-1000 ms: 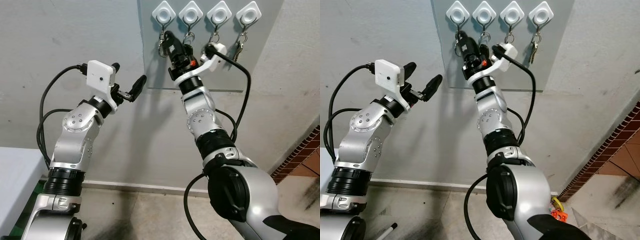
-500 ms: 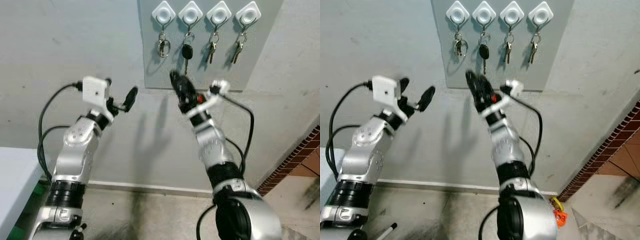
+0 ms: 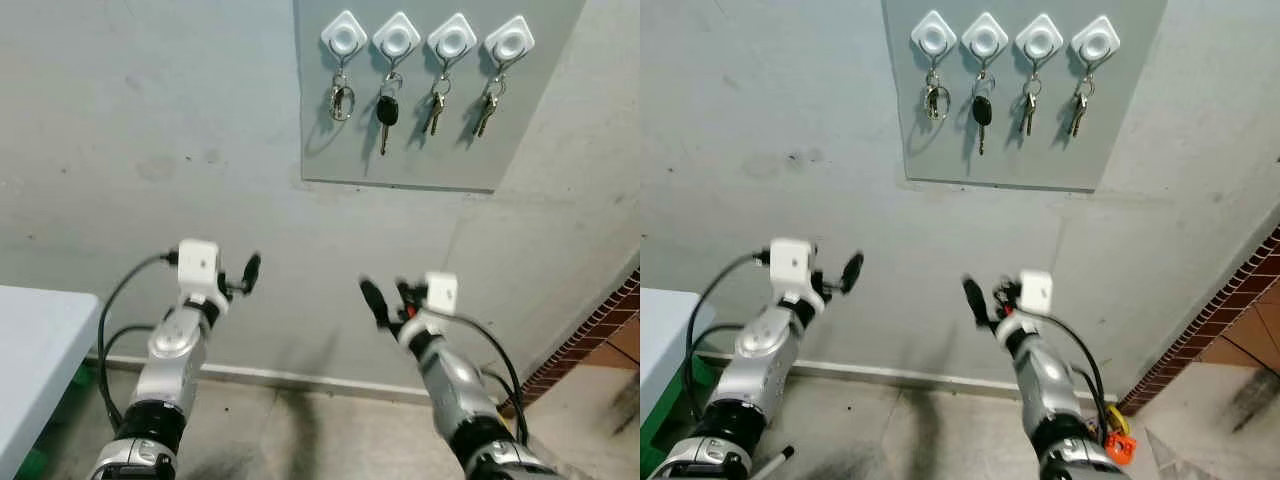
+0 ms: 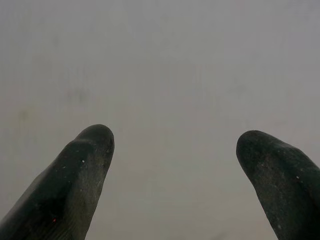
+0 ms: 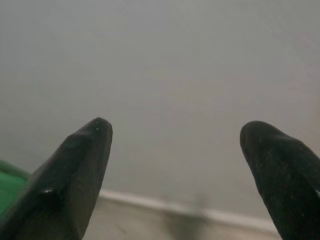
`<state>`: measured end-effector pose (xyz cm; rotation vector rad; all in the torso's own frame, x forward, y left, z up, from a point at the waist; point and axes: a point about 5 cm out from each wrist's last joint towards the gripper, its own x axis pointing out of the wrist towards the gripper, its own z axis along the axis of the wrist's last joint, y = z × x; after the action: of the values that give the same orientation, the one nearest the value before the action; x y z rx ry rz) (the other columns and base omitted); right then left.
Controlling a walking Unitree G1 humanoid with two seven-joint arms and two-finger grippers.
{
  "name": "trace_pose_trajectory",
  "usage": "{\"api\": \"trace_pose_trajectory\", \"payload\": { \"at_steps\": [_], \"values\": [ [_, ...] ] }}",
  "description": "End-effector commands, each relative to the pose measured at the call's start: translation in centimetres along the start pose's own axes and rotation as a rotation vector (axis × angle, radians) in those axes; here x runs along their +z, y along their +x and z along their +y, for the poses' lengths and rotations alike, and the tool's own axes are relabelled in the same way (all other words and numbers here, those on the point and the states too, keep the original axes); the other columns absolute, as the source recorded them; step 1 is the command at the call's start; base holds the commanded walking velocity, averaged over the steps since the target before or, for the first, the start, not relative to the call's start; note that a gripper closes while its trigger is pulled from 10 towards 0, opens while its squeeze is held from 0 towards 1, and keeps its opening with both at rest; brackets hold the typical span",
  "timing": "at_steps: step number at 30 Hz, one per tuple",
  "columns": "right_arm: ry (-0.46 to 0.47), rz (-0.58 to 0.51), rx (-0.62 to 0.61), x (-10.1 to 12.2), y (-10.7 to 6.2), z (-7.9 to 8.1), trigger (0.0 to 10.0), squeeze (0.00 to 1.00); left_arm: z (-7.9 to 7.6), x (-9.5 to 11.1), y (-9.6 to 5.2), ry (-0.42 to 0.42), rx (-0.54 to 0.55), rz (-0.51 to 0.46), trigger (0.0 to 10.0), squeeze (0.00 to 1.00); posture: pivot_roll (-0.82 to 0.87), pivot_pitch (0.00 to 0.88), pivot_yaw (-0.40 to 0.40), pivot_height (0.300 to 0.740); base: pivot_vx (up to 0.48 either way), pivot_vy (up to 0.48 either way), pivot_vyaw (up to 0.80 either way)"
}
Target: Hang keys on a hook
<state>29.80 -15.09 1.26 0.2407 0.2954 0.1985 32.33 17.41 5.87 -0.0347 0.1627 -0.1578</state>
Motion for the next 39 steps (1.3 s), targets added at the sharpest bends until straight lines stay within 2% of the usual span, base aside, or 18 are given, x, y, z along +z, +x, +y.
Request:
{"api": "trace_pose_trajectory", "payload": {
  "at_steps": [1,3,5,7,10,12,14,17,19,20,21,22,24,28,39],
  "values": [
    [-0.071,0.082,-0.07,-1.6,-0.9,-0.9,10.0,1.0,0.2,-2.2,-0.7,-0.02,0.032,0.072,10.0,0.0,0.01,0.0,0.034,0.74,0.0,0.0,0.0],
    [-0.114,0.157,-0.094,-3.3,-2.0,-1.5,10.0,1.0,0.2,-4.4,-1.6,-0.049,0.051,0.153,10.0,0.0,0.0,0.0,0.033,0.74,0.0,0.0,0.0],
    [-0.123,0.204,-0.115,-4.5,-2.8,-1.9,10.0,1.0,0.1,-5.9,-2.4,-0.038,0.058,0.212,10.0,0.0,0.0,0.0,0.033,0.74,0.0,0.0,0.0],
    [-0.138,0.226,-0.13,-5.0,-3.2,-2.1,10.0,1.0,0.1,-6.6,-2.8,-0.051,0.069,0.239,10.0,0.0,0.0,0.0,0.031,0.74,0.0,0.0,0.0],
    [-0.153,0.318,-0.165,-7.1,-4.8,-2.7,10.0,1.0,-0.1,-8.8,-4.3,-0.069,0.085,0.33,10.0,0.0,0.0,0.0,0.027,0.74,0.0,0.0,0.0],
    [-0.174,0.396,-0.197,-8.7,-6.3,-3.1,10.0,1.0,-0.1,-10.3,-5.4,-0.118,0.124,0.396,10.0,0.0,0.0,0.0,0.025,0.74,0.0,0.0,0.0],
    [-0.176,0.418,-0.203,-9.2,-6.7,-3.2,10.0,1.0,-0.2,-10.7,-5.7,-0.132,0.13,0.409,10.0,0.0,0.0,0.0,0.025,0.74,0.0,0.0,0.0],
    [-0.178,0.508,-0.23,-11.1,-8.6,-3.5,10.0,1.0,-0.7,-12.4,-7.2,-0.073,0.107,0.498,10.0,0.0,0.0,0.0,0.026,0.74,0.0,0.0,0.0],
    [-0.155,0.549,-0.231,-12.1,-9.6,-3.5,10.0,1.0,-0.9,-13.1,-7.9,-0.064,0.101,0.528,10.0,0.0,0.0,0.0,0.026,0.74,0.0,0.0,0.0],
    [-0.143,0.595,-0.249,-13.0,-10.6,-3.6,10.0,1.0,-0.9,-13.9,-8.7,-0.062,0.108,0.567,10.0,0.0,-0.02,0.0,0.027,0.74,0.0,0.0,0.0],
    [-0.137,0.612,-0.254,-13.3,-11.0,-3.7,10.0,0.65,-0.9,-14.1,-9.0,-0.065,0.11,0.58,10.0,0.0,-0.02,0.0,0.027,0.74,0.0,0.0,0.0],
    [-0.116,0.64,-0.259,-13.9,-11.7,-3.7,10.0,0.0,-1.0,-14.6,-9.6,-0.064,0.111,0.604,10.0,0.0,-0.02,0.0,0.028,0.74,0.0,0.0,0.0],
    [-0.109,0.672,-0.268,-14.5,-12.6,-3.7,10.0,0.0,-1.0,-15.3,-10.5,-0.068,0.11,0.631,10.0,0.0,-0.03,0.0,0.03,0.74,0.0,0.0,0.0],
    [-0.093,0.682,-0.287,-14.8,-13.1,-3.8,10.0,0.0,-0.9,-15.6,-11.1,-0.091,0.118,0.637,10.0,0.0,-0.03,0.0,0.029,0.74,0.0,0.0,0.0],
    [-0.092,0.7,-0.266,-15.1,-13.0,-3.4,10.0,0.0,-1.3,-16.2,-11.7,-0.08,0.102,0.671,10.0,0.0,-0.02,0.0,0.023,0.74,0.0,0.0,0.0]
  ]
}}
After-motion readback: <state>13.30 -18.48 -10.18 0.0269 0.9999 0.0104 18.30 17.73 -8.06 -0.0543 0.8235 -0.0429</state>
